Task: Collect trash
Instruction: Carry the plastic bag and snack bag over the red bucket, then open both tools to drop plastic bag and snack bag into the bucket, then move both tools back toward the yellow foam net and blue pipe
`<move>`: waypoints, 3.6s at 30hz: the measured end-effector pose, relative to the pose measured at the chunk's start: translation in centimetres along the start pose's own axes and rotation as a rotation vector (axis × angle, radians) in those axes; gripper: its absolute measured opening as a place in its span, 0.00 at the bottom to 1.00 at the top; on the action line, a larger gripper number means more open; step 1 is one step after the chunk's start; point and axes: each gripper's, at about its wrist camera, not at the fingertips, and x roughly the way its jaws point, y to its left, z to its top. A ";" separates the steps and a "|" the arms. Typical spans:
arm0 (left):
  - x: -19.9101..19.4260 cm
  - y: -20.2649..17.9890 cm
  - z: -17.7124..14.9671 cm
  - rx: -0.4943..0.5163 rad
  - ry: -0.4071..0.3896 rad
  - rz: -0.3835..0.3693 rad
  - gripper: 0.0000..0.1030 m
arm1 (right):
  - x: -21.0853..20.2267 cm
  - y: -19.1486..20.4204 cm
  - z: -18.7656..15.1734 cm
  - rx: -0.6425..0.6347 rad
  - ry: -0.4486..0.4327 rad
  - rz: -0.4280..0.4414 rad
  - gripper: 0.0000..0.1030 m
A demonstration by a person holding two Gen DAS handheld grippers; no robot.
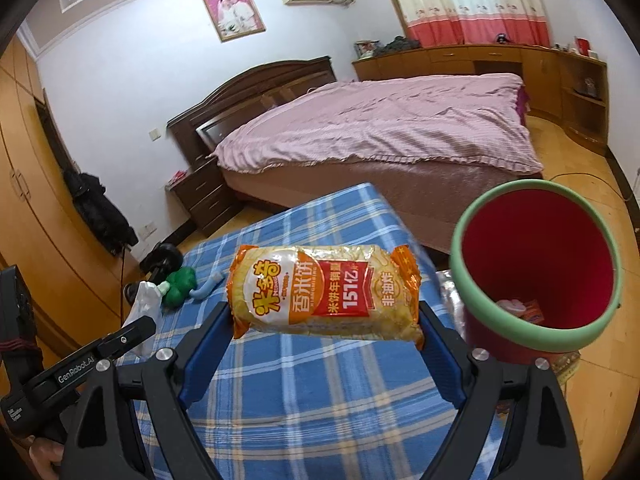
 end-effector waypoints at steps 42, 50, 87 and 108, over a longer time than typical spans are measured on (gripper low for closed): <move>12.0 -19.3 -0.7 0.334 0.193 -0.273 0.34 | -3.4 -18.4 0.4 0.237 -0.140 -0.322 0.87; 14.9 -22.9 -1.8 0.399 0.227 -0.295 0.34 | -2.0 -21.0 -0.3 0.259 -0.109 -0.335 0.87; 15.1 -21.2 -1.7 0.354 0.219 -0.251 0.36 | -0.9 -21.1 -0.6 0.275 -0.096 -0.292 0.98; 12.3 -11.3 1.7 0.198 0.127 -0.092 0.36 | 0.8 -14.9 1.4 0.222 -0.073 -0.212 0.98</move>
